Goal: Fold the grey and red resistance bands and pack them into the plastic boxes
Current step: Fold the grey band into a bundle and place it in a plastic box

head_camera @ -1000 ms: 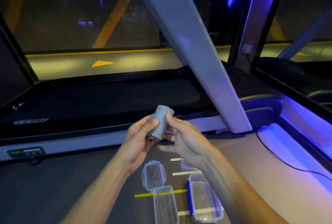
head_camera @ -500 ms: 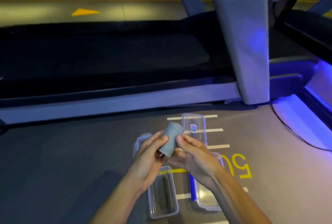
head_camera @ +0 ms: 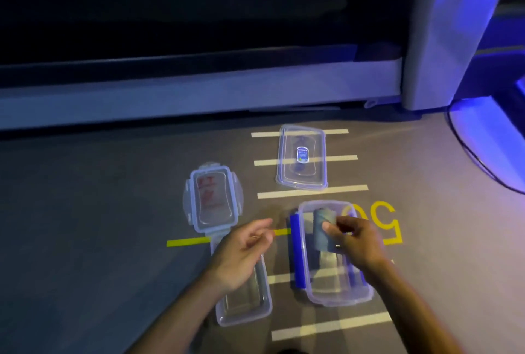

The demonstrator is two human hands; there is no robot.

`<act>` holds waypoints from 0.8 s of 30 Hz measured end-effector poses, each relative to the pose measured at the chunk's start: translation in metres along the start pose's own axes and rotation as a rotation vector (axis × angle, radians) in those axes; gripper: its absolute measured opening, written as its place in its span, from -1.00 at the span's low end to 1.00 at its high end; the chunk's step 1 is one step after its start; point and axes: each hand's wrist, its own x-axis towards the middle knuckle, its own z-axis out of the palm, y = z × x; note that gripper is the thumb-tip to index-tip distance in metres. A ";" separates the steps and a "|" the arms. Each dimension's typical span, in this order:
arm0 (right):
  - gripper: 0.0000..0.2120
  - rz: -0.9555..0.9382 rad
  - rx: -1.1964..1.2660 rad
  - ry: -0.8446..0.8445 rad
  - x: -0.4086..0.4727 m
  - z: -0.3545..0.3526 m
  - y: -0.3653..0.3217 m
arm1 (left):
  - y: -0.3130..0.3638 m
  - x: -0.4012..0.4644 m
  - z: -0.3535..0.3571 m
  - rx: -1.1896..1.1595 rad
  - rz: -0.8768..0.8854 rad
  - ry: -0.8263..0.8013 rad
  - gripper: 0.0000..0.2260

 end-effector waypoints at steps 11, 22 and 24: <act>-0.82 0.071 -0.356 -0.042 0.059 0.025 0.018 | -0.009 0.028 0.062 0.372 0.045 -0.212 -0.49; -0.81 0.040 -0.203 0.018 0.045 0.037 0.025 | -0.005 0.028 0.064 0.296 -0.034 -0.238 -0.49; -0.93 0.036 -0.199 0.002 0.043 0.035 0.028 | -0.005 0.027 0.064 0.292 -0.041 -0.246 -0.48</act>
